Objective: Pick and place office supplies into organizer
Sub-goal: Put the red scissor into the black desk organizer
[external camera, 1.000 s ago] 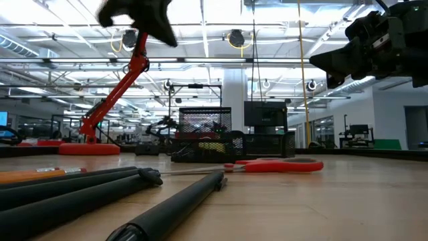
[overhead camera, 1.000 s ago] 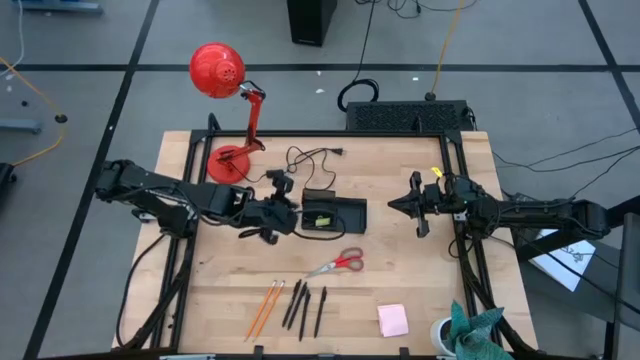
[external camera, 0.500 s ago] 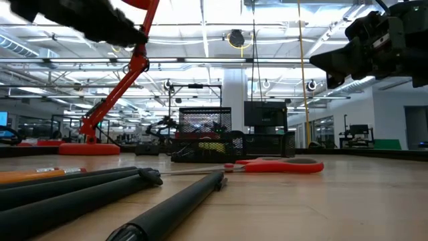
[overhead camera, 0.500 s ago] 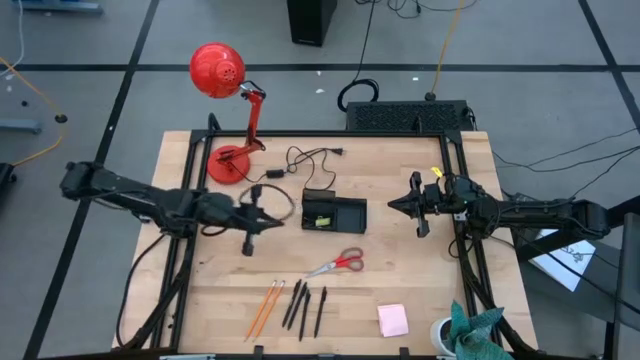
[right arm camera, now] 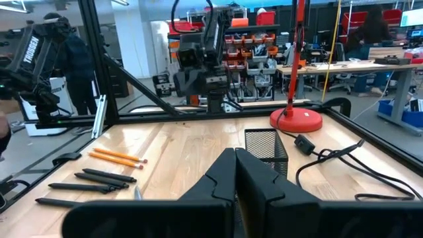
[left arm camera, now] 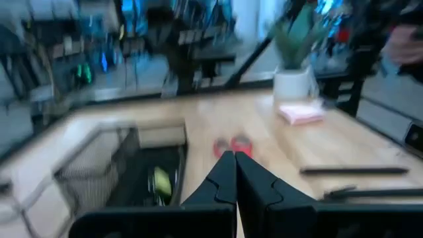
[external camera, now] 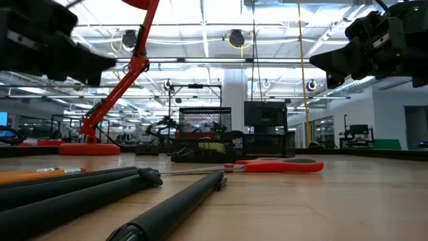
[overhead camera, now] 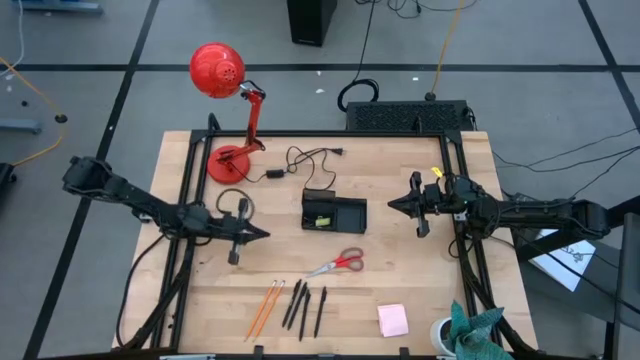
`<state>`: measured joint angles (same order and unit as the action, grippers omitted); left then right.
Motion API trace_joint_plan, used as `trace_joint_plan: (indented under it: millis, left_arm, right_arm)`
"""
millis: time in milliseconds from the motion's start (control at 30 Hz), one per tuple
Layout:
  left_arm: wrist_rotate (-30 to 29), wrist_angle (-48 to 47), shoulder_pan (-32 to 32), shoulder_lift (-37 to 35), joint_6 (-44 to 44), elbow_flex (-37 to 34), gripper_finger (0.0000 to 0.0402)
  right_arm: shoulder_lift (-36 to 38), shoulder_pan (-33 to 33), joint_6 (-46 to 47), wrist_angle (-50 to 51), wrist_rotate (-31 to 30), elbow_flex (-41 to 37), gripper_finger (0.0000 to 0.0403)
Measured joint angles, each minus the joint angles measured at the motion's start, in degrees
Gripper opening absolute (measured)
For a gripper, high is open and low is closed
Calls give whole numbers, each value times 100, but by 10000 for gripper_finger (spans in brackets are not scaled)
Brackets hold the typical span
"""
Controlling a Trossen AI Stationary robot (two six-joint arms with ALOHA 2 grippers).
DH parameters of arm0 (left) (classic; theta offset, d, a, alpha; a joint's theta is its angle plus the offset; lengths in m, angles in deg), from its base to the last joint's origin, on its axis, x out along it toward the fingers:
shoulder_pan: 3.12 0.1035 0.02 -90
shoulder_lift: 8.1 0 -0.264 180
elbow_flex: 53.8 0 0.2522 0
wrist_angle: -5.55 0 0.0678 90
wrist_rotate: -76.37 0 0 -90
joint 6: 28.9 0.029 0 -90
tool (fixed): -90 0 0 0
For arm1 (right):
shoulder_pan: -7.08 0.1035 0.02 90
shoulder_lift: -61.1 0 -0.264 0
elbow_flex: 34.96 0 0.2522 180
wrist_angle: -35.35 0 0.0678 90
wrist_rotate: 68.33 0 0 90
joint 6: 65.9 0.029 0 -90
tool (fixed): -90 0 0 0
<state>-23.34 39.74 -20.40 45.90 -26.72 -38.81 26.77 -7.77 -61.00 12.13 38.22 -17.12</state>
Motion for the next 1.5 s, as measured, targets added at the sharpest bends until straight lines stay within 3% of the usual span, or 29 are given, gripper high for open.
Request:
trace_joint_plan:
  millis: [933,1000,1100,1267,1367,1500]
  left_arm:
    - [-106,-561,-185,1106,-1119,253,0]
    - [-173,-1100,-377,1102,-1145,560,0]
    - [-606,-2715,-826,1150,-1436,1341,0]
    - [-1262,-5313,-1625,1540,-2755,2840,0]
    - [-1302,-6259,-1987,1831,-3606,3567,0]
    - [-1151,-6844,-2338,2295,-4392,4269,0]
  right_arm:
    - [-216,0,-63,-92,-42,0,0]
    - [-216,0,-63,-92,-44,0,0]
    - [-221,0,-63,-92,-48,0,0]
    - [-221,-2,-149,-95,-48,0,0]
    - [-220,-2,-283,-134,-45,0,0]
    - [-218,-2,-411,-189,3,0,0]
